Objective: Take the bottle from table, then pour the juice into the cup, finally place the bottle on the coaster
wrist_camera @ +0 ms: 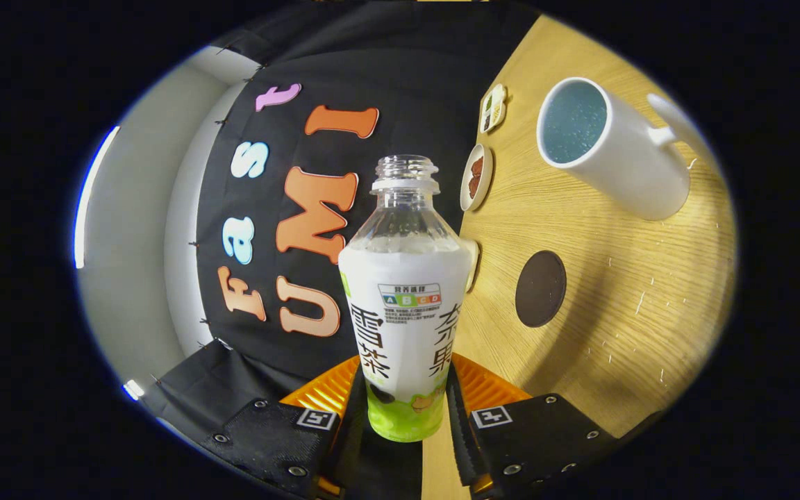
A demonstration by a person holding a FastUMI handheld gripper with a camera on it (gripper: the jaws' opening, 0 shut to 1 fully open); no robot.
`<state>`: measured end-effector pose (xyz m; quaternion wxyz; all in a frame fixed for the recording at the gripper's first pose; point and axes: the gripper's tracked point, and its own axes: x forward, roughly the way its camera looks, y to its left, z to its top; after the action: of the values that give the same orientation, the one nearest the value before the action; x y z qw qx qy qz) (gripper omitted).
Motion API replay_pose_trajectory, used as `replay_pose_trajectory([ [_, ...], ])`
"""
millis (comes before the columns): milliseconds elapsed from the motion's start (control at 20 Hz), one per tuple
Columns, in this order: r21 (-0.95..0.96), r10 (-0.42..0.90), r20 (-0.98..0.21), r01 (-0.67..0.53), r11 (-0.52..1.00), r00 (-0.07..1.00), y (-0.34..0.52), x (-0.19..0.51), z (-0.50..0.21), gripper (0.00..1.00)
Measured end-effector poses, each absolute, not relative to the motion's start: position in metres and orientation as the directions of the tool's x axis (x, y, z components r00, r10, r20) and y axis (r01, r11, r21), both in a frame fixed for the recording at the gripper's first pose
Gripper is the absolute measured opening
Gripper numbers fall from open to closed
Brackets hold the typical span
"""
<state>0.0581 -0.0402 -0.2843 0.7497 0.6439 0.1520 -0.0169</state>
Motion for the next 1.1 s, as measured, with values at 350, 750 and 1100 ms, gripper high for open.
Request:
replay_pose_trajectory([
  [350, 0.972, 0.108, -0.234, 0.233, 0.021, 0.966, -0.056, 0.06, -0.277, 0.56],
  [750, 0.955, 0.091, -0.267, 0.276, -0.108, 0.959, -0.066, 0.054, -0.282, 0.56],
  [1100, 0.934, 0.079, -0.298, 0.307, -0.182, 0.951, -0.073, 0.057, -0.285, 0.56],
])
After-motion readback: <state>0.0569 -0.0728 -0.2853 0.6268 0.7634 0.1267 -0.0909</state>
